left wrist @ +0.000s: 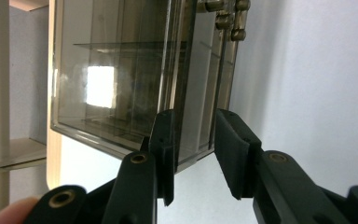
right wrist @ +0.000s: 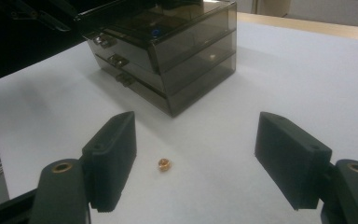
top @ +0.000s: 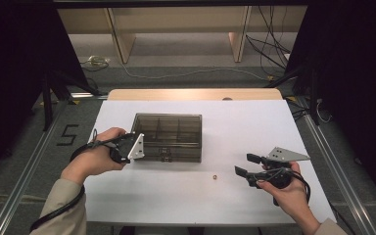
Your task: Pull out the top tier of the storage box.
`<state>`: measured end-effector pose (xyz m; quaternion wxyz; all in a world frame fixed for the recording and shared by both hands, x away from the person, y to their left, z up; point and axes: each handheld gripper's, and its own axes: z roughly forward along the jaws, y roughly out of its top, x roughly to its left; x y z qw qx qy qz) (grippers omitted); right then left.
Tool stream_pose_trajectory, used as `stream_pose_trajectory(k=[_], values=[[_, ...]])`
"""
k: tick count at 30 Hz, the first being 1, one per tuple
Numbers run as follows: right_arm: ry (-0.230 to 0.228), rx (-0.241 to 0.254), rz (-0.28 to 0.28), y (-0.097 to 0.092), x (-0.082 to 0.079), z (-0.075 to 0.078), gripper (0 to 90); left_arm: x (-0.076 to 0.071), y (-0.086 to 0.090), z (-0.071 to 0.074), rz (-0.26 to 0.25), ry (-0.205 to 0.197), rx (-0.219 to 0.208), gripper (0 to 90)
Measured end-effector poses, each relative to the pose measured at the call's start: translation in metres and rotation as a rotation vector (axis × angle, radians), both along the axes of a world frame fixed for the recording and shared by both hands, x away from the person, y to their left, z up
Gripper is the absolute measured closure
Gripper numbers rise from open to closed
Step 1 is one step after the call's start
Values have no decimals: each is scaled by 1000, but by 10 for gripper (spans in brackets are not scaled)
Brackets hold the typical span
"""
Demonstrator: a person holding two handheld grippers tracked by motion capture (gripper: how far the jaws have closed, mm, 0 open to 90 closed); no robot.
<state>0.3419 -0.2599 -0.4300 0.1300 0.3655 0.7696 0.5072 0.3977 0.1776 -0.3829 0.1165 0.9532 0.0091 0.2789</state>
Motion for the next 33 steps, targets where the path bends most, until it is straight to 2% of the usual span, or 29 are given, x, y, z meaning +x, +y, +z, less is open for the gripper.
stream_pose_trajectory(k=[2, 6, 13, 33], values=[[-2, 1, 0, 0, 0, 0, 302, 0, -1, -1, 0, -4, -5, 683], [0, 3, -1, 0, 0, 0, 302, 1, -2, -2, -12, -2, 18, 686], [-1, 6, -2, 0, 1, 0, 303, 2, -3, -5, -15, 1, 26, 686], [3, 8, -1, -1, 1, -1, 303, 6, -8, -5, -39, 14, 87, 693]])
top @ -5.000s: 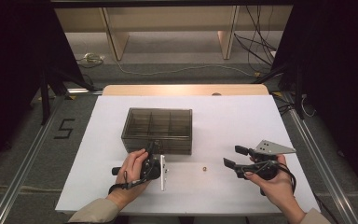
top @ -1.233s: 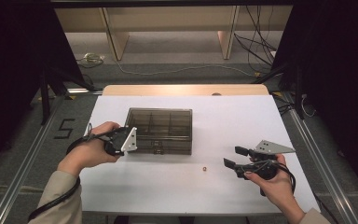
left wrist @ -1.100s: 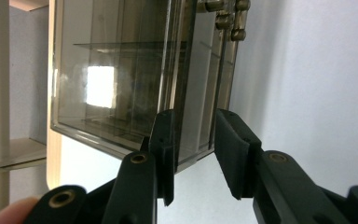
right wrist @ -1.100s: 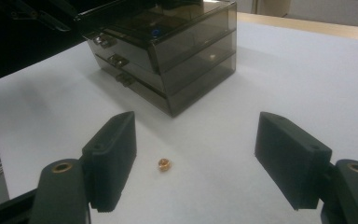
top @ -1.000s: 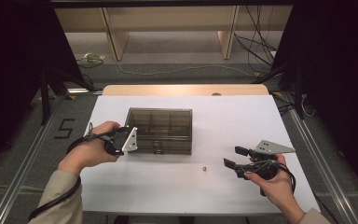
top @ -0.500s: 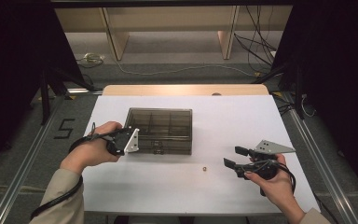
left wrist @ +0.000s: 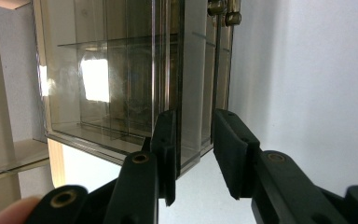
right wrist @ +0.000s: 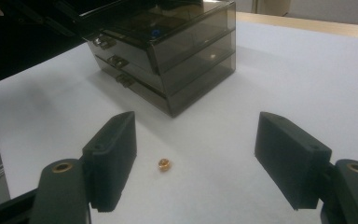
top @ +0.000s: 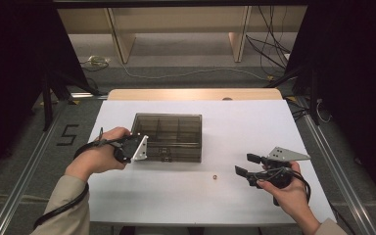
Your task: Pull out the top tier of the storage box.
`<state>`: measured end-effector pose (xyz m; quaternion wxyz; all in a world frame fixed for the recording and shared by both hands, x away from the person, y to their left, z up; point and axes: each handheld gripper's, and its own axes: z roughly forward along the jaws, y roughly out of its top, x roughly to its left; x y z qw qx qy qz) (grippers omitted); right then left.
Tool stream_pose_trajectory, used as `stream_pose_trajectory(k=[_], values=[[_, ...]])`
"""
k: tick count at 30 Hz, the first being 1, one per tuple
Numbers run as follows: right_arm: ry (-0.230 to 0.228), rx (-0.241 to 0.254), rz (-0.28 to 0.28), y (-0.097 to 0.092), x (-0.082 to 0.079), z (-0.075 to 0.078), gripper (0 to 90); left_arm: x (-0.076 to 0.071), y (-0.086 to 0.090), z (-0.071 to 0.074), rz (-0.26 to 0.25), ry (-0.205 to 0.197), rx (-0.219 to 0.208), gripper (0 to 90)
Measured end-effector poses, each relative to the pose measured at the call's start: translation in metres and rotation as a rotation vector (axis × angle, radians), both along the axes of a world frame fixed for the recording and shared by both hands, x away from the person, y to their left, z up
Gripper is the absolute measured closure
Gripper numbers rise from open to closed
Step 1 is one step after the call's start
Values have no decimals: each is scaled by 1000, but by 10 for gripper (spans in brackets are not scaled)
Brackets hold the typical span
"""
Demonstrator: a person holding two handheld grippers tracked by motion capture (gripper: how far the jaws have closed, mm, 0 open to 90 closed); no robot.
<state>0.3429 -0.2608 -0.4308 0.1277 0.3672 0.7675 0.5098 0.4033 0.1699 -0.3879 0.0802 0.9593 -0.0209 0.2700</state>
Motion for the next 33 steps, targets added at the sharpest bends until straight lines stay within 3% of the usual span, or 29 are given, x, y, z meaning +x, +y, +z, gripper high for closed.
stream_pose_trajectory(k=[16, 30, 33], values=[[7, -1, 1, 0, 0, 0, 304, 2, -3, 1, -3, 2, 25, 754], [8, -3, 1, 0, 1, -1, 307, 1, -6, -1, -7, 1, 44, 725], [7, -4, 3, 1, 1, 0, 306, 2, -5, -1, -2, 3, 31, 741]])
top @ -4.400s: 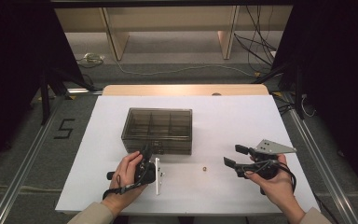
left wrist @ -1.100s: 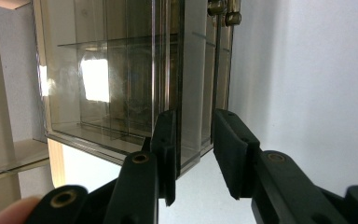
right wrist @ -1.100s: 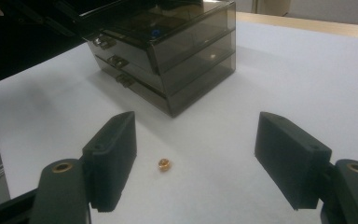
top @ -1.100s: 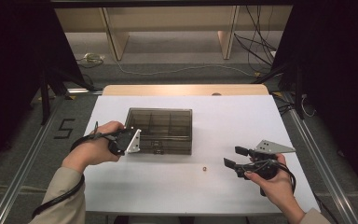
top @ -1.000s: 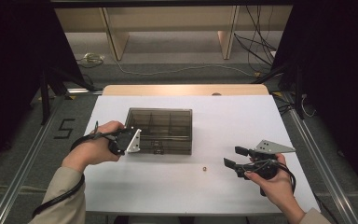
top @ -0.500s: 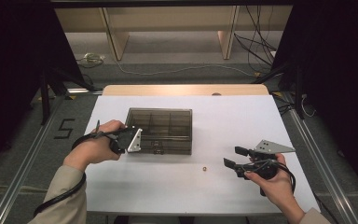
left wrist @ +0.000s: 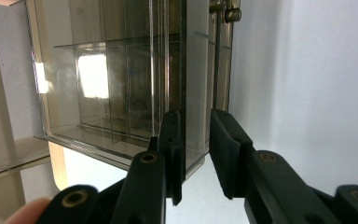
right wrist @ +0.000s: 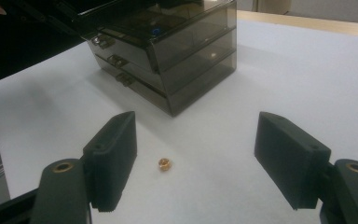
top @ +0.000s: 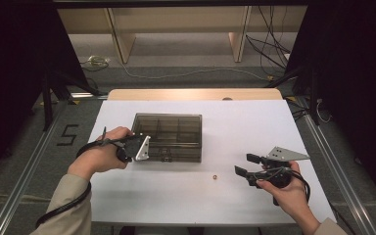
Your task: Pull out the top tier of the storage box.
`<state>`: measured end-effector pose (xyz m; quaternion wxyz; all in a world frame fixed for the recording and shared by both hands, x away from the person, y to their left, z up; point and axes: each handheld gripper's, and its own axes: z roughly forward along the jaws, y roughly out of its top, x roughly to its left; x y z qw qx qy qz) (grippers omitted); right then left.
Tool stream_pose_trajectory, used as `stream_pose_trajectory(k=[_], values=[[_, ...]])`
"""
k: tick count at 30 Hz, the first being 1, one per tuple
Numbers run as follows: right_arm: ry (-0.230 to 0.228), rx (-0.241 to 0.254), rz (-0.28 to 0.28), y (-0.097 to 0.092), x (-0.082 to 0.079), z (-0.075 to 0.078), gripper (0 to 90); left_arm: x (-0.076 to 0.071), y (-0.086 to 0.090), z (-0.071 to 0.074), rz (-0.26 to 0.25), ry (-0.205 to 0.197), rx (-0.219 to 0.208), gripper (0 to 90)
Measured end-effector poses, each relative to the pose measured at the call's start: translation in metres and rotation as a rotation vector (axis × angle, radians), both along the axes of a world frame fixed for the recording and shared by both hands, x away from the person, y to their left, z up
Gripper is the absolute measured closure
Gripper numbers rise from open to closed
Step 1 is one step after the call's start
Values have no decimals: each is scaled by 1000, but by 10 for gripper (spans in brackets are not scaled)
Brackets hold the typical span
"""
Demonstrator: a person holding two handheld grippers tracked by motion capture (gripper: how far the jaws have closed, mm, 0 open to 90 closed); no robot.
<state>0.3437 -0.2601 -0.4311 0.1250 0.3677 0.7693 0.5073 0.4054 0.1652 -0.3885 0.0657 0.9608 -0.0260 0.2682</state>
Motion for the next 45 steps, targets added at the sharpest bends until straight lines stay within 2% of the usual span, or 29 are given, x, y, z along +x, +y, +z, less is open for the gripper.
stream_pose_trajectory(k=[10, 15, 20, 30, 33, 45], values=[[3, 1, -1, 0, 0, 0, 307, 2, -1, 1, 0, 1, 10, 802], [5, 3, -1, -1, 0, 0, 307, 1, -3, 0, 4, 7, 26, 758], [0, 2, -2, 0, 0, 0, 307, 2, -2, 0, 8, 10, 14, 764], [3, 1, -2, 0, 1, 0, 307, 4, -3, 0, 6, 9, 22, 820], [2, 2, -3, 0, 0, 0, 308, 4, -1, 0, 6, 7, 9, 826], [-4, 0, -7, -2, 0, 1, 309, 7, -2, 3, -4, 39, 29, 842]])
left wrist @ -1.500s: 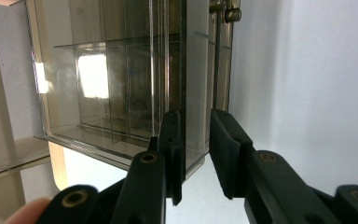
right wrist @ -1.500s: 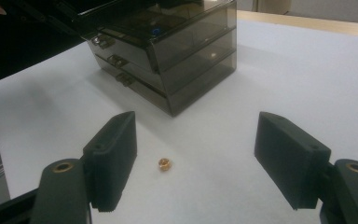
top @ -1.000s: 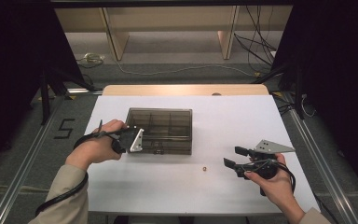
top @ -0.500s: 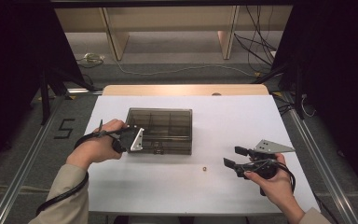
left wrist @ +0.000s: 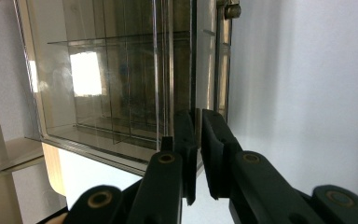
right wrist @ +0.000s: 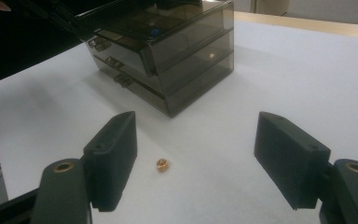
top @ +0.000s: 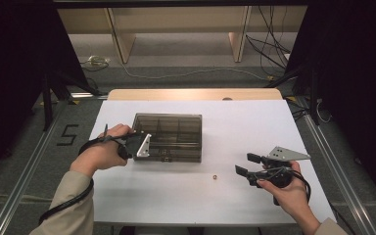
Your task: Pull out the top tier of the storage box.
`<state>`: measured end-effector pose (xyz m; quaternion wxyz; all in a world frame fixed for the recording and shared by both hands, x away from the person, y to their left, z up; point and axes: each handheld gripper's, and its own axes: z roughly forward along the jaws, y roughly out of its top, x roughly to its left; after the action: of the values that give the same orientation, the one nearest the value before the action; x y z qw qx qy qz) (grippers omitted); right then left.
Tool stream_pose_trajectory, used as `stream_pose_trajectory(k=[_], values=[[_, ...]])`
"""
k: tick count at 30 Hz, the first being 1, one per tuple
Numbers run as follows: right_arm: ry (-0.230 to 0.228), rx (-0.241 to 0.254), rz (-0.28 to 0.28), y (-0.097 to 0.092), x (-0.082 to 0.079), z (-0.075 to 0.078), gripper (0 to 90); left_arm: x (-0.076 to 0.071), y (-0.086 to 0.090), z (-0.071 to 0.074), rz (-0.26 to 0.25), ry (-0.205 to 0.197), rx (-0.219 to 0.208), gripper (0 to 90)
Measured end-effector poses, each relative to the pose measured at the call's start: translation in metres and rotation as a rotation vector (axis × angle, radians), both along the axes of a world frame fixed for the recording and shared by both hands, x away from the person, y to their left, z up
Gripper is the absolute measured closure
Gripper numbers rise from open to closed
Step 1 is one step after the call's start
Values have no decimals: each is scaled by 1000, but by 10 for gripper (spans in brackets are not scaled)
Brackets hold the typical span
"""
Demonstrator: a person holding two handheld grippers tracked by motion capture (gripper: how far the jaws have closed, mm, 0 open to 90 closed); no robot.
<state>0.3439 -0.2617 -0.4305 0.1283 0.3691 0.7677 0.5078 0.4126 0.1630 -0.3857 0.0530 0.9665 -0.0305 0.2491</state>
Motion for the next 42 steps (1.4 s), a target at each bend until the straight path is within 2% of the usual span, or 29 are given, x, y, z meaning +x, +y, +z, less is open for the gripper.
stream_pose_trajectory(k=[3, 8, 11, 16, 20, 25, 29, 42], values=[[2, 3, -4, -1, 0, 0, 309, 0, 0, 0, 0, 3, -4, 845], [-1, 5, -7, -1, 0, 0, 309, -1, 1, 1, 0, 31, -13, 849], [-1, 5, -9, -1, 0, 0, 309, -2, 3, 2, -9, 28, -16, 850], [-1, 6, -7, -1, -1, 1, 309, -3, 3, 3, -26, 31, 9, 849], [-1, 6, -7, -1, 0, 1, 309, -5, 4, 2, -11, 30, -20, 850], [-5, 5, -5, -1, 0, 1, 311, -7, 4, 2, -4, 26, -21, 849], [-7, 5, -8, -3, 0, 2, 311, -9, 5, 1, 8, 25, -49, 849], [-7, -1, -9, -3, 0, 1, 311, -13, 6, 1, 7, 20, -53, 849]])
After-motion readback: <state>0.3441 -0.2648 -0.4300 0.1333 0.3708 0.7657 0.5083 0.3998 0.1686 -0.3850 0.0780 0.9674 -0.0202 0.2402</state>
